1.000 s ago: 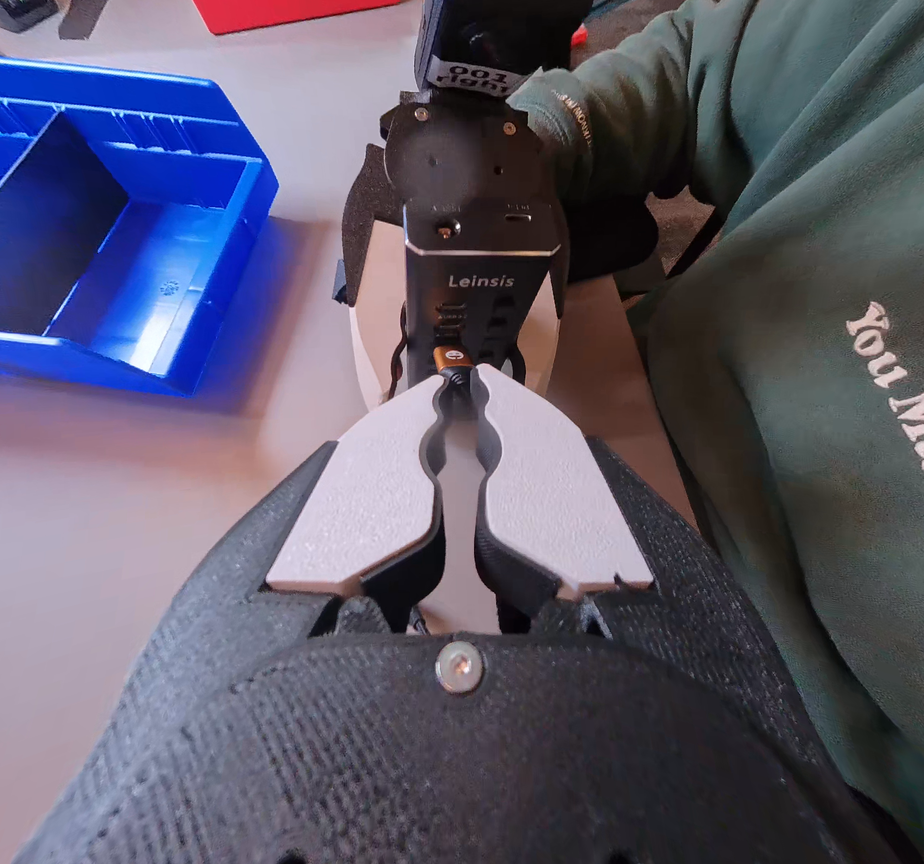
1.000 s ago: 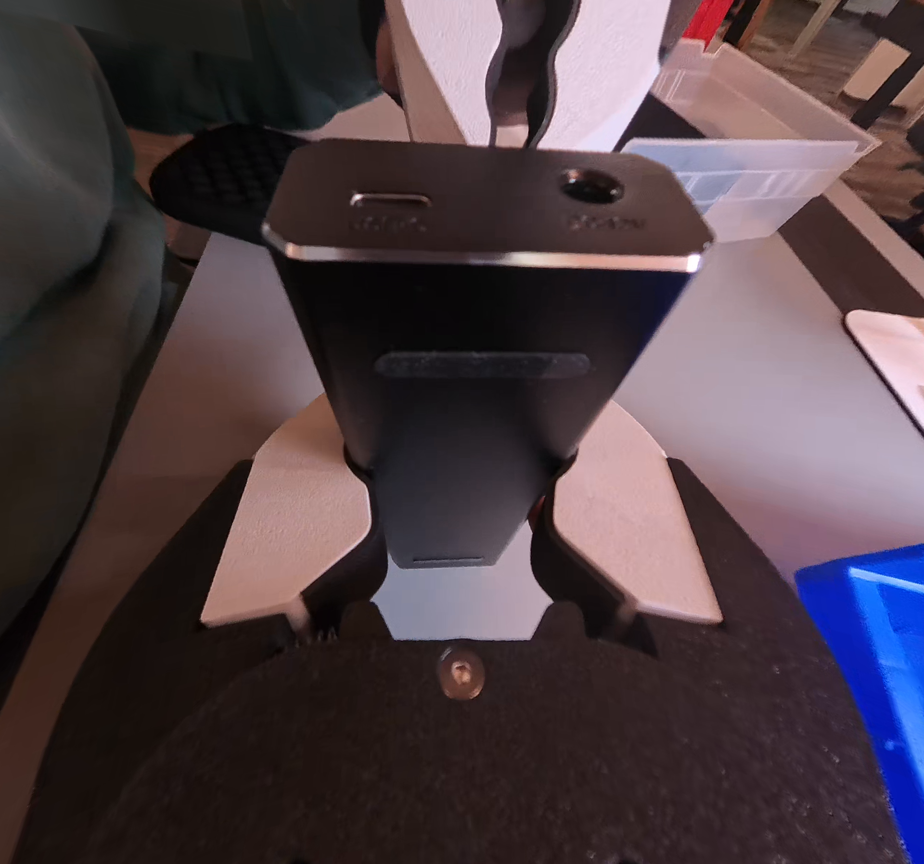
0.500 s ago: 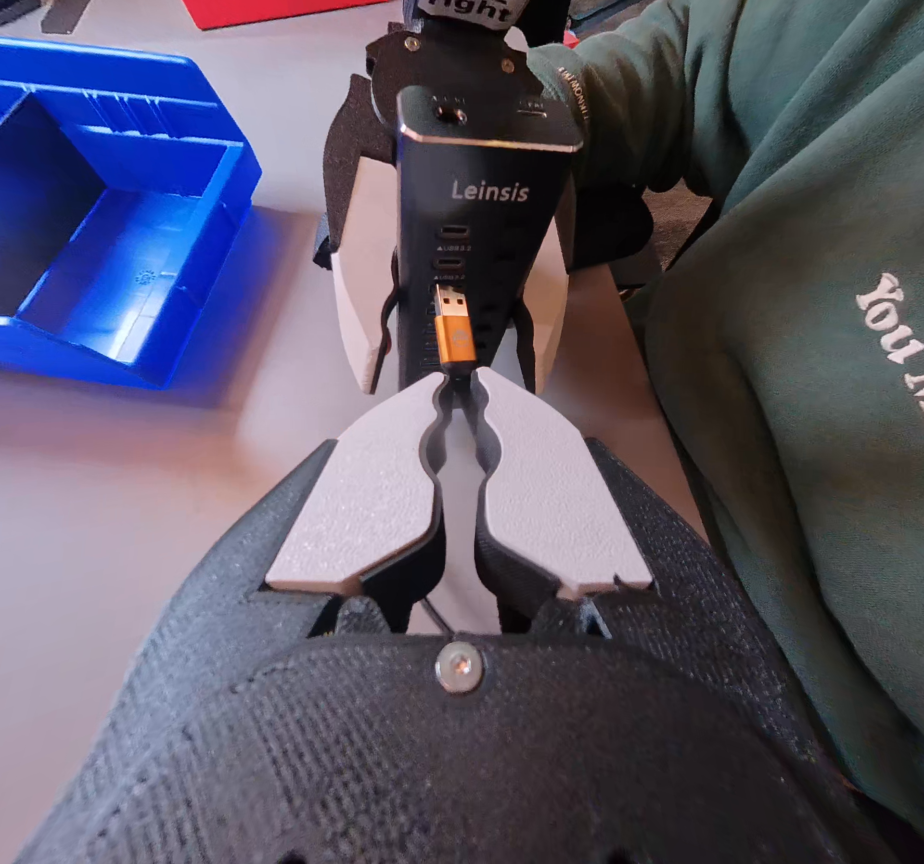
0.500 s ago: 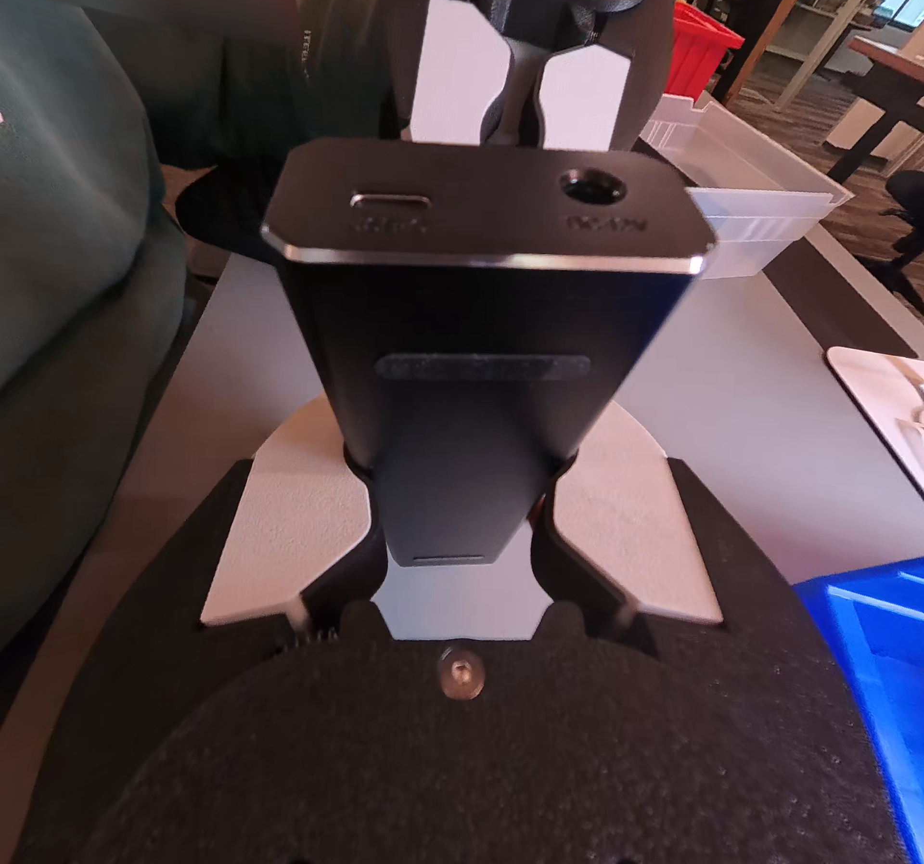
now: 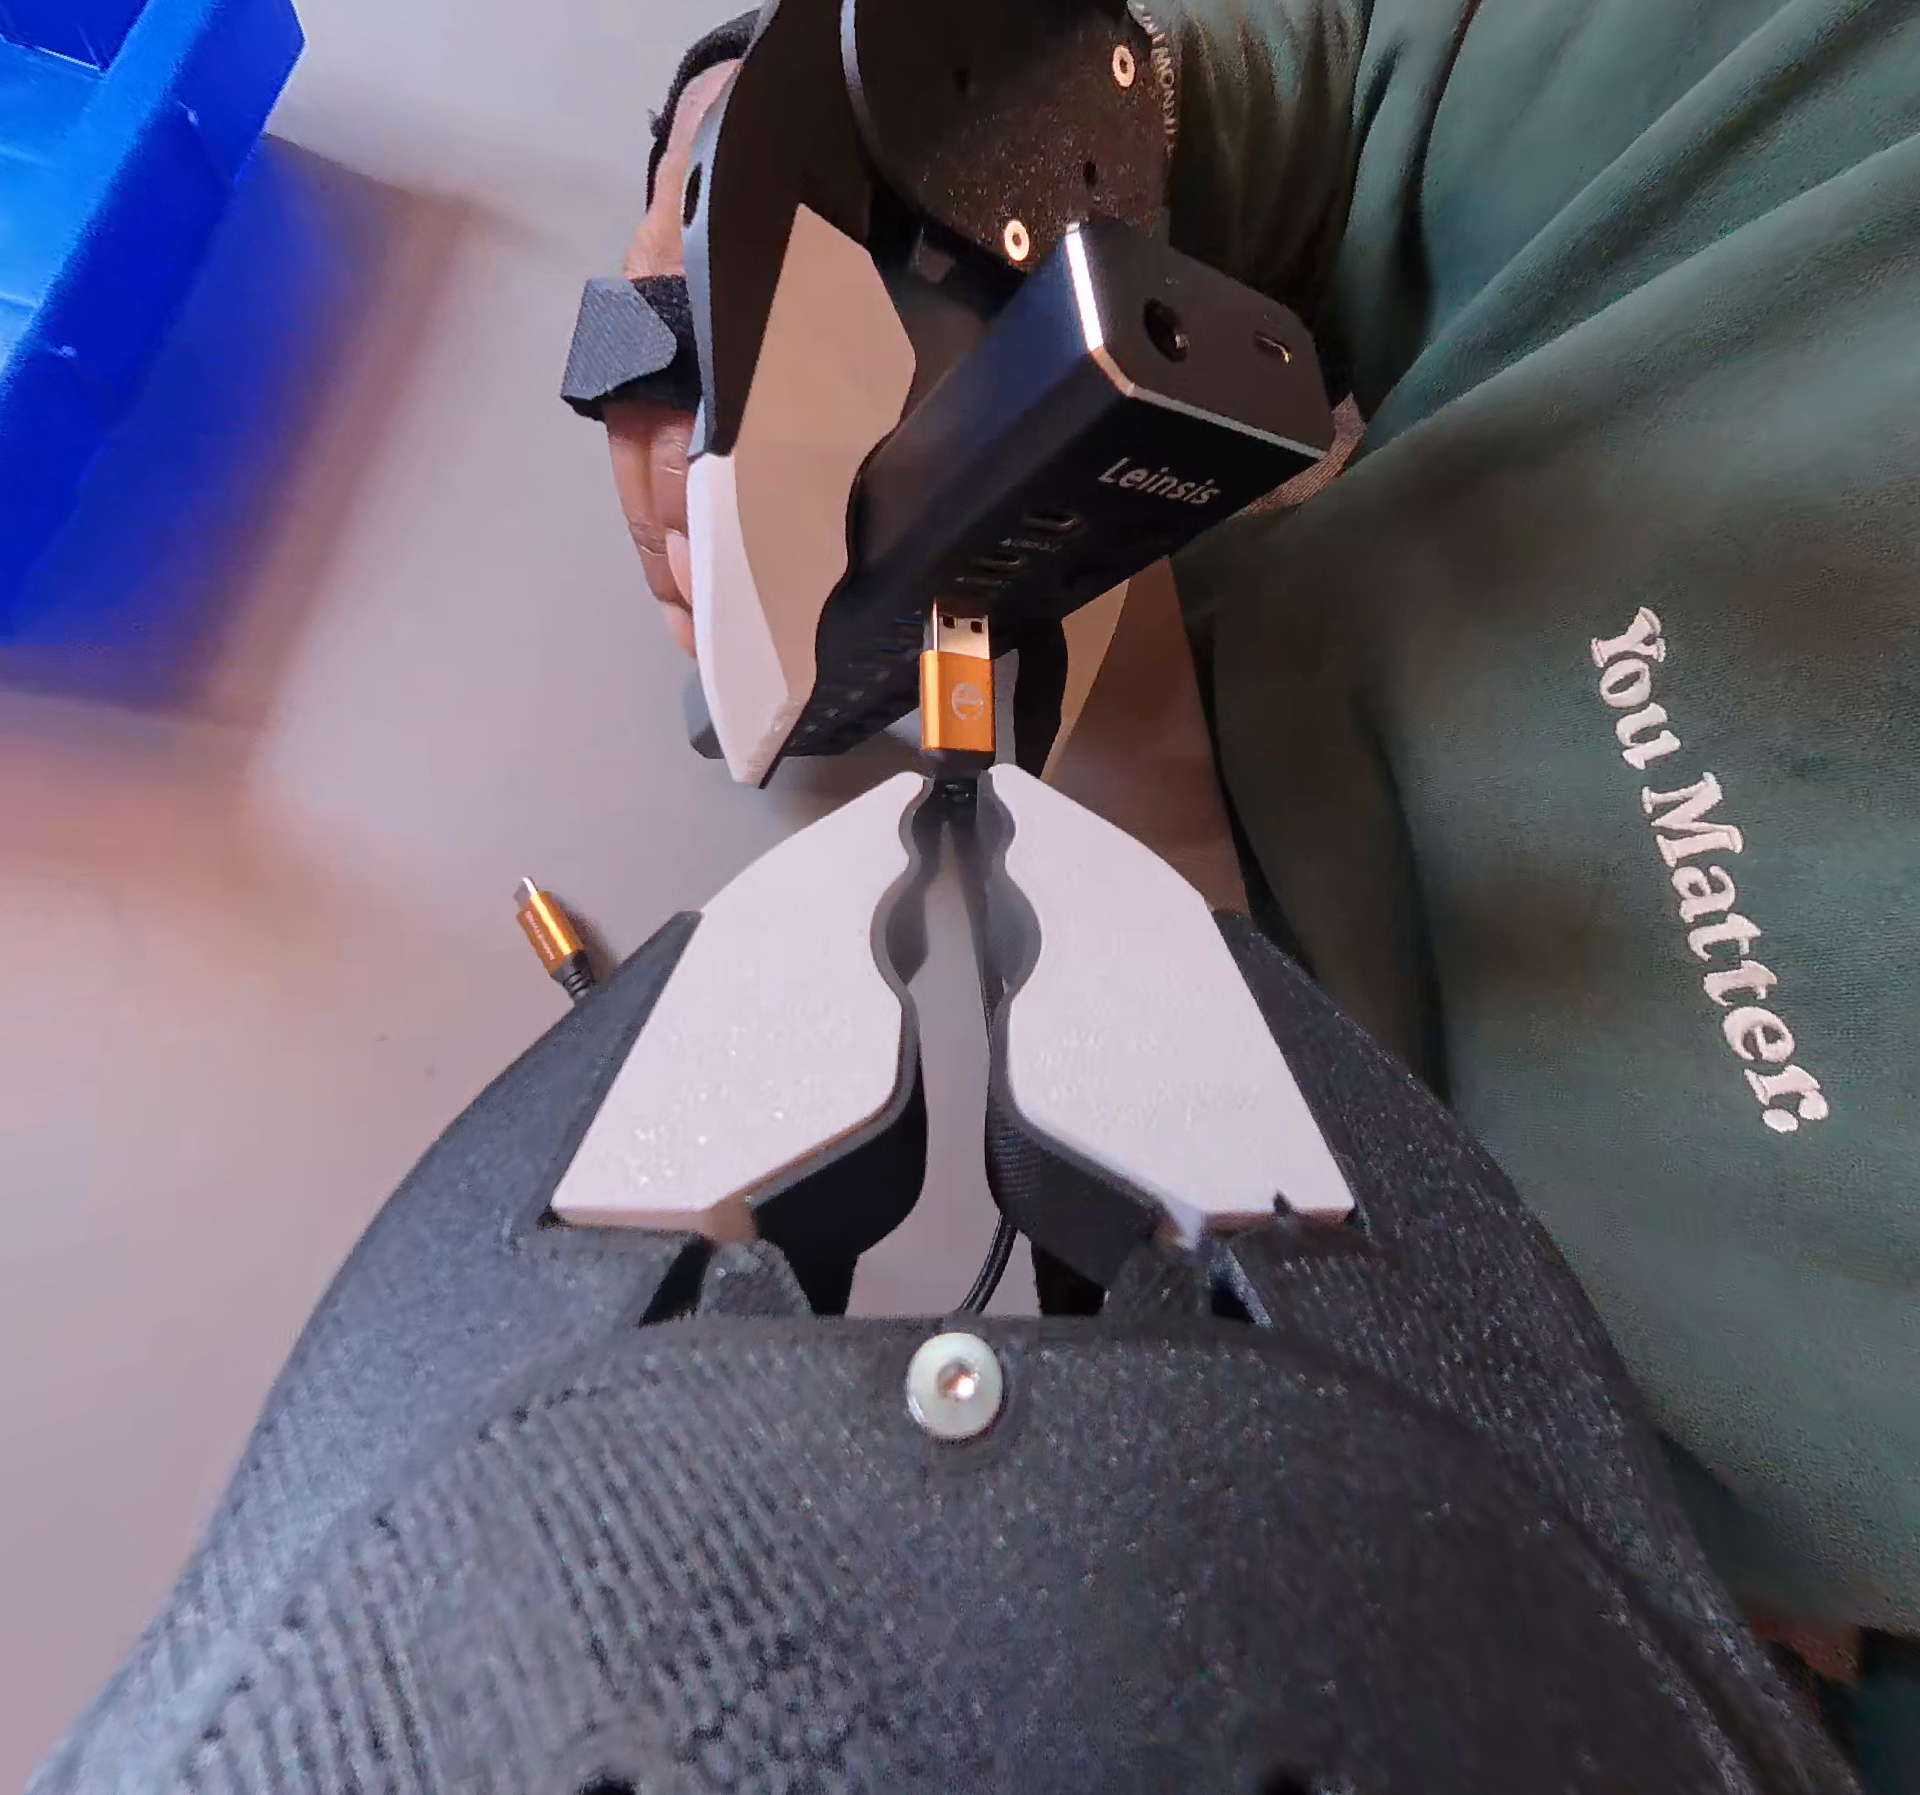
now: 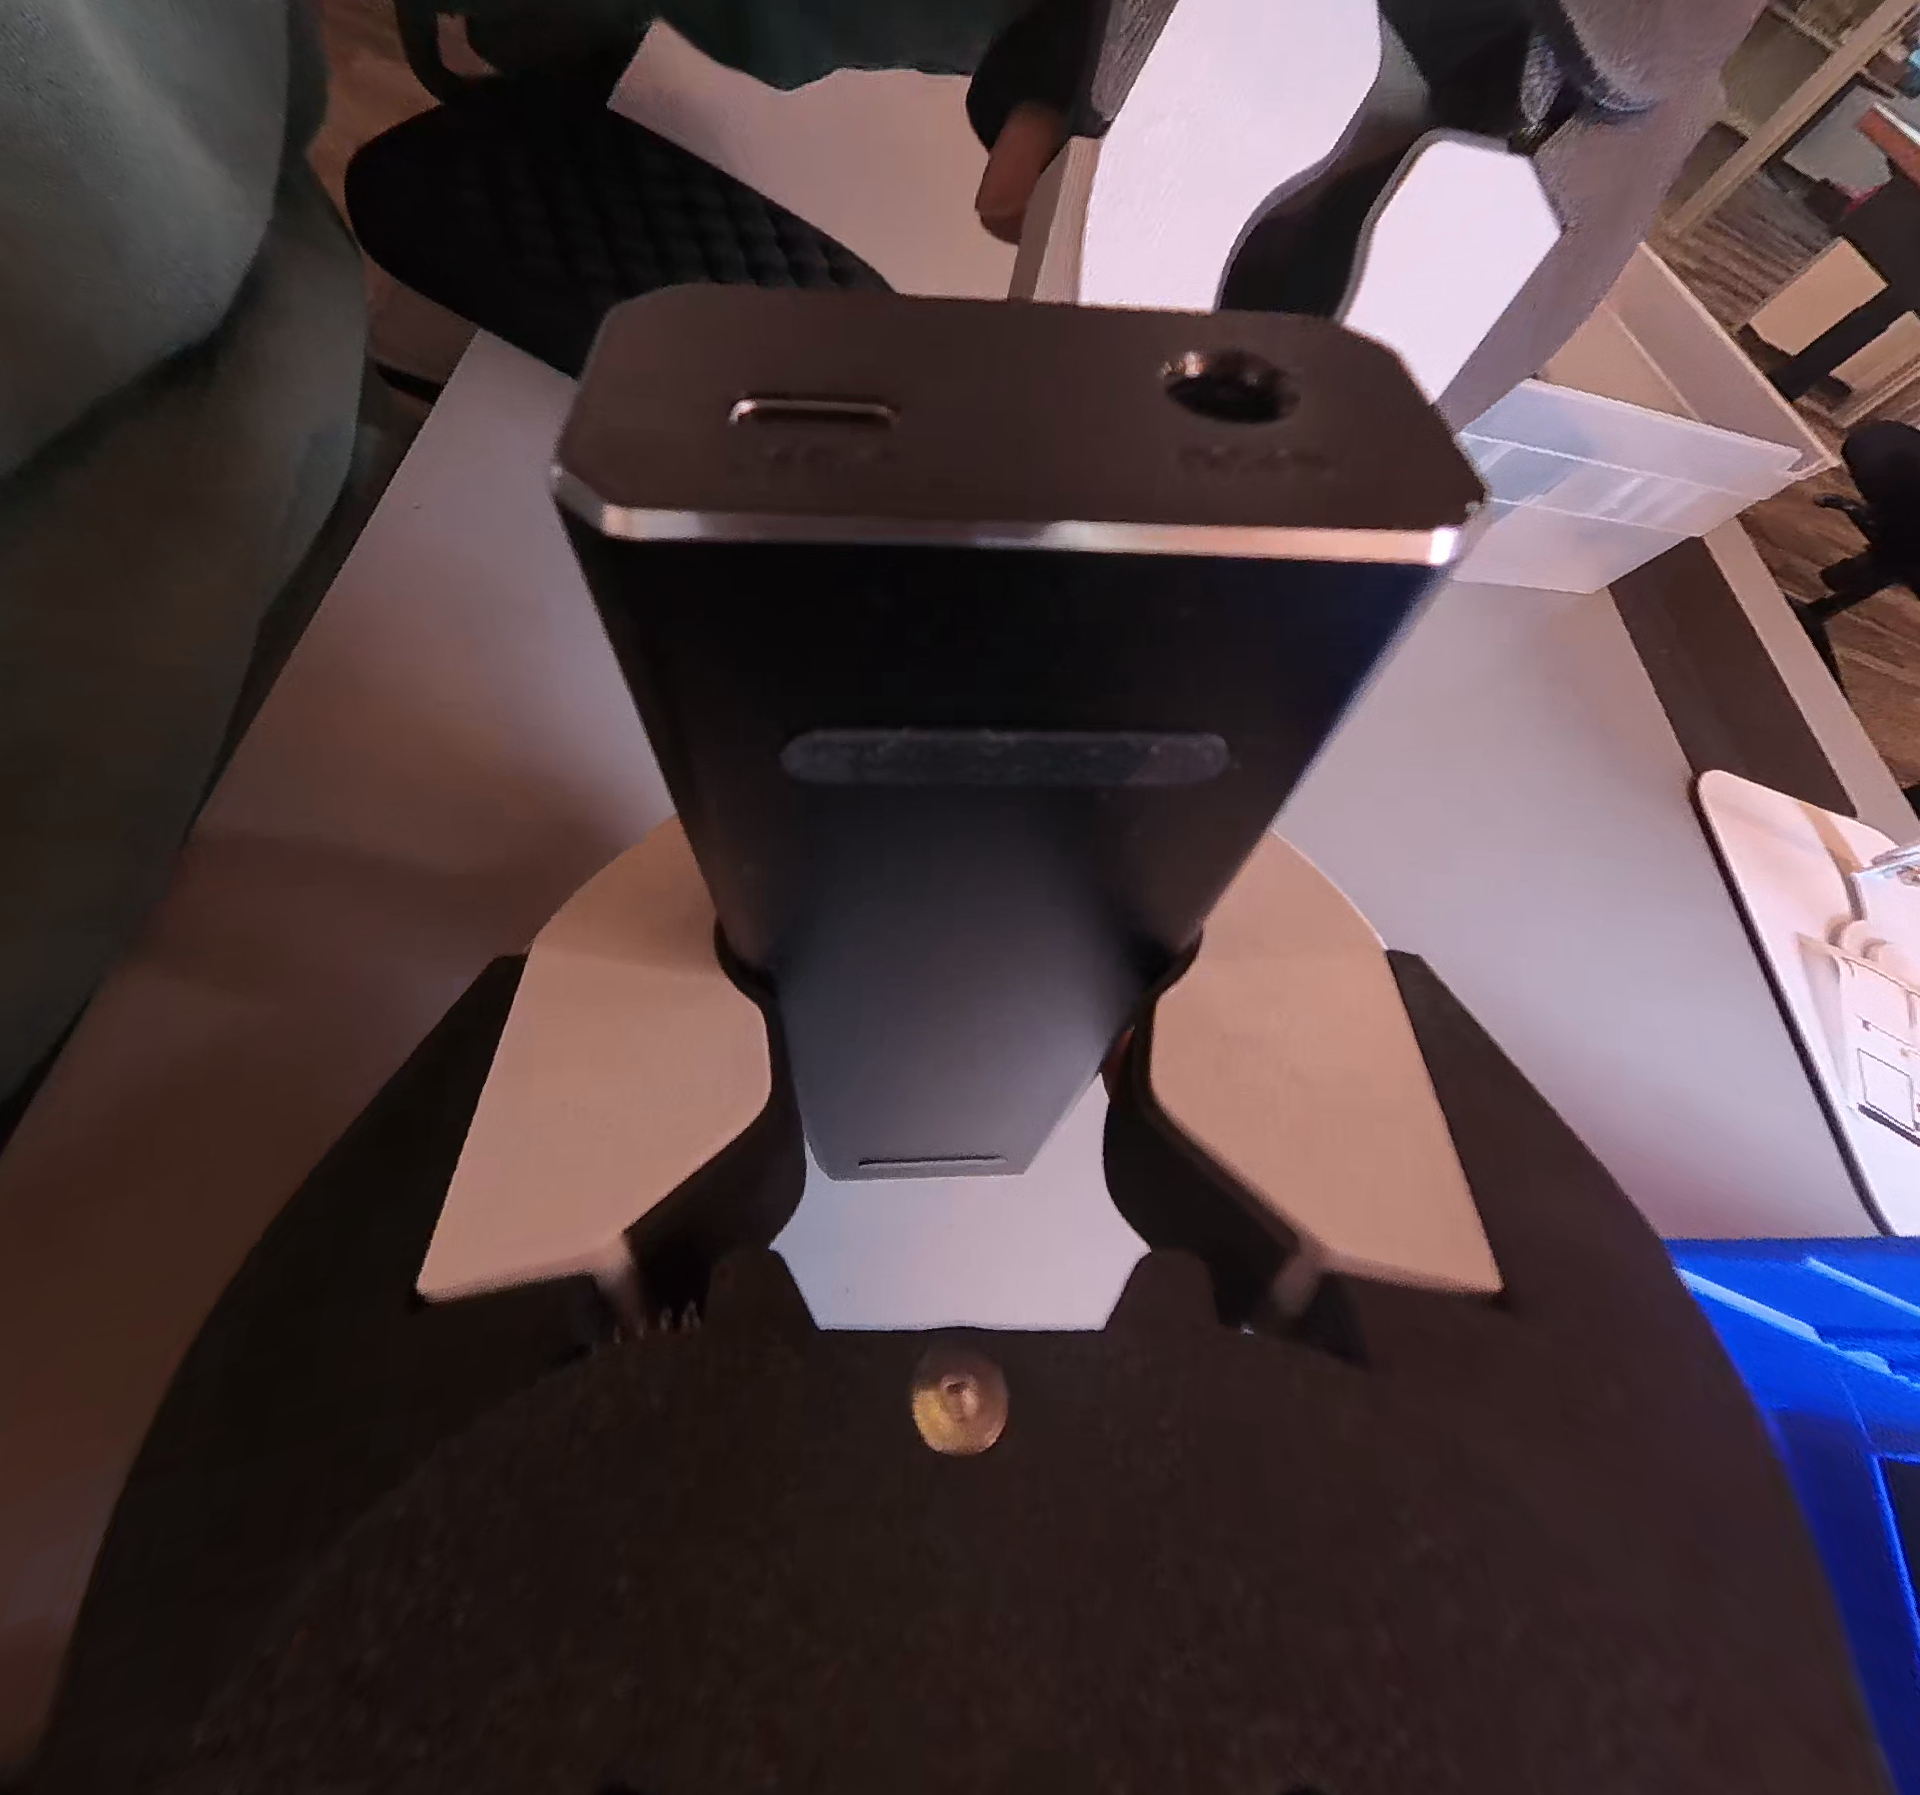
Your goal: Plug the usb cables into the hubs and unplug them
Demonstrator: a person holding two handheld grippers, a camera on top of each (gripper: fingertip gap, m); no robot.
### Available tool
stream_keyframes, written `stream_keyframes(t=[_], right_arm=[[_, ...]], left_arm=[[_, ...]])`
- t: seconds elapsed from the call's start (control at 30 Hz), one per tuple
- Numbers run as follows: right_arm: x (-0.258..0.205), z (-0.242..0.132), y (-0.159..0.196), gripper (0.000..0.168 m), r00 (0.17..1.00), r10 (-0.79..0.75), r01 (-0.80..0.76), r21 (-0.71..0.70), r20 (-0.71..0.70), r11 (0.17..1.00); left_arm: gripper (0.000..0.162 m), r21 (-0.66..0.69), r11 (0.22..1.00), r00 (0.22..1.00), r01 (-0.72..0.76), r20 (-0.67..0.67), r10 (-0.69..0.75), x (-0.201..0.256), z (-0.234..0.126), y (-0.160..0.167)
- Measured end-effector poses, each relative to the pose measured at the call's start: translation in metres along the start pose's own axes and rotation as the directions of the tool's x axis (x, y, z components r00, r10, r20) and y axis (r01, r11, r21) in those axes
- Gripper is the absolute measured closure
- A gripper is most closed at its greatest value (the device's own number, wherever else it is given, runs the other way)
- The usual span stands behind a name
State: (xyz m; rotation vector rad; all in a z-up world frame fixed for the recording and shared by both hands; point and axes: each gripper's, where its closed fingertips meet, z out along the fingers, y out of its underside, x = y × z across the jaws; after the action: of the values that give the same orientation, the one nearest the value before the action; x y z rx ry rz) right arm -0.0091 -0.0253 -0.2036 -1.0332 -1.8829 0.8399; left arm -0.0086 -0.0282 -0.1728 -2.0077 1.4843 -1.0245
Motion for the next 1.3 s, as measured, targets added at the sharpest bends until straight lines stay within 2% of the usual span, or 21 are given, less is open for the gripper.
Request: stream_keyframes(t=[0.17,0.23,0.43,0.57,0.87,1.03,1.3], right_arm=[[-0.001,0.000,-0.001,0.097,1.000,-0.004,0.004,0.004,0.002,1.000],[-0.002,-0.002,-0.003,0.097,1.000,0.003,-0.003,0.018,0.005,1.000],[-0.006,-0.002,0.001,0.097,0.999,0.001,-0.001,-0.009,0.036,1.000],[-0.007,-0.001,0.002,0.097,0.999,-0.004,0.005,-0.022,0.041,1.000],[-0.006,-0.004,0.000,0.096,0.999,0.017,-0.017,-0.003,0.046,1.000],[-0.009,-0.002,0.004,0.096,0.998,0.009,-0.008,-0.015,0.063,1.000],[-0.013,-0.007,-0.004,0.096,0.993,0.041,-0.047,0.049,0.108,0.998]], left_arm=[[0.156,-0.075,0.996,0.999,-0.040,-0.025,0.038,0.008,0.006,0.003],[0.156,-0.063,0.997,0.998,-0.045,-0.039,0.043,0.011,0.006,0.001],[0.156,-0.102,0.994,0.999,-0.035,0.021,0.038,0.003,0.006,0.002],[0.156,-0.130,0.990,0.998,-0.057,-0.002,0.057,0.009,0.008,0.003],[0.156,-0.049,0.998,0.999,-0.048,-0.015,0.048,0.007,0.010,0.000],[0.156,0.008,1.000,0.998,-0.013,-0.068,0.013,0.011,0.011,0.002],[0.156,0.084,0.996,0.996,-0.004,-0.088,0.012,0.013,0.013,-0.002]])
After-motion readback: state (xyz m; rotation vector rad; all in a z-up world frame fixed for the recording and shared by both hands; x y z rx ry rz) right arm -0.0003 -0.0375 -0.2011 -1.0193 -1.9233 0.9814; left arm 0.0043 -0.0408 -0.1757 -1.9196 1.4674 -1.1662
